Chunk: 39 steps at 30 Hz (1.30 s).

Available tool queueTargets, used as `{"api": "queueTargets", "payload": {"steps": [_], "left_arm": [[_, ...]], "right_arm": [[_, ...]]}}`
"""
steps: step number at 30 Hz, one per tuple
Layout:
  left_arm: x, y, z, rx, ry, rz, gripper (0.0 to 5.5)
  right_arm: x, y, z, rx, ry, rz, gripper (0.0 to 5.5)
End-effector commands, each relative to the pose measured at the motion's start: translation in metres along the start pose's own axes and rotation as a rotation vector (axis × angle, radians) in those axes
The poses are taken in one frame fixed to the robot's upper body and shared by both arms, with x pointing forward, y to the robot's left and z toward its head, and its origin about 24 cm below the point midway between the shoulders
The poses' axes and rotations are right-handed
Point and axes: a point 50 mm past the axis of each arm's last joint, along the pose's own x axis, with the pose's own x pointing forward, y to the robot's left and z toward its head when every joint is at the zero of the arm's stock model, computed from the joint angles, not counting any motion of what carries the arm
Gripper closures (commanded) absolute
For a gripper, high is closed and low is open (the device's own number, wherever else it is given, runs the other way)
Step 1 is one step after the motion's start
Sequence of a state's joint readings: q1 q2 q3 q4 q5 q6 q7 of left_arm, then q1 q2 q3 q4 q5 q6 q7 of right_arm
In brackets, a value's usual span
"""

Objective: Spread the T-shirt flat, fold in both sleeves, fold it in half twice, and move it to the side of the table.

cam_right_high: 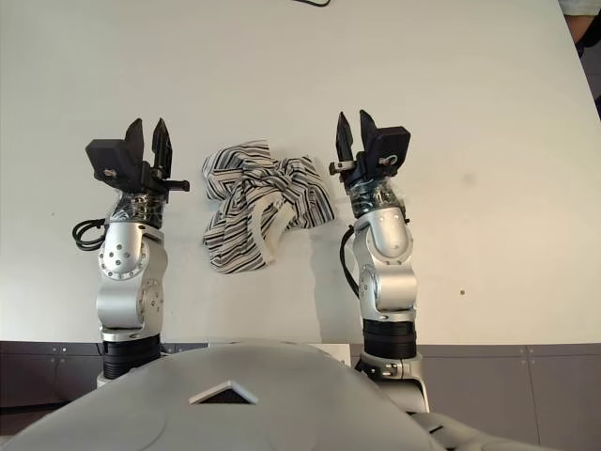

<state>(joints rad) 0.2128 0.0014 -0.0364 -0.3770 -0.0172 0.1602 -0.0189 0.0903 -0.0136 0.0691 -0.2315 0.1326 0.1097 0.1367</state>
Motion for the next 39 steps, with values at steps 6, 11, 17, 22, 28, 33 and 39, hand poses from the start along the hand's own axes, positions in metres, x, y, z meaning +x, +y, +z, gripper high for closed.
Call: {"api": "queueTargets", "payload": {"steps": [6,11,17,22,28,33,39], "left_arm": [[-0.003,-0.003,-0.002,0.012,0.017,0.009,3.85],[-0.008,0.000,-0.002,0.042,0.028,0.003,3.85],[-0.005,0.000,-0.002,0.049,0.037,-0.023,3.85],[-0.010,-0.002,-0.004,0.044,0.056,-0.018,3.85],[-0.016,-0.005,-0.006,0.060,0.067,-0.063,3.85],[-0.011,-0.009,-0.005,0.015,0.045,-0.057,3.85],[-0.026,-0.006,0.000,0.146,0.078,-0.300,3.85]], "right_arm": [[0.004,0.000,0.001,-0.039,-0.001,0.039,3.26],[0.002,0.000,0.002,-0.049,0.010,0.067,3.26],[0.001,0.000,-0.001,-0.046,0.020,0.073,3.26],[-0.001,0.000,-0.001,-0.058,0.032,0.085,3.26],[-0.007,-0.002,-0.005,-0.080,0.061,0.133,3.26],[-0.002,0.003,-0.004,-0.066,0.043,0.138,3.26],[-0.017,-0.010,-0.006,-0.233,0.131,0.412,3.26]]}}
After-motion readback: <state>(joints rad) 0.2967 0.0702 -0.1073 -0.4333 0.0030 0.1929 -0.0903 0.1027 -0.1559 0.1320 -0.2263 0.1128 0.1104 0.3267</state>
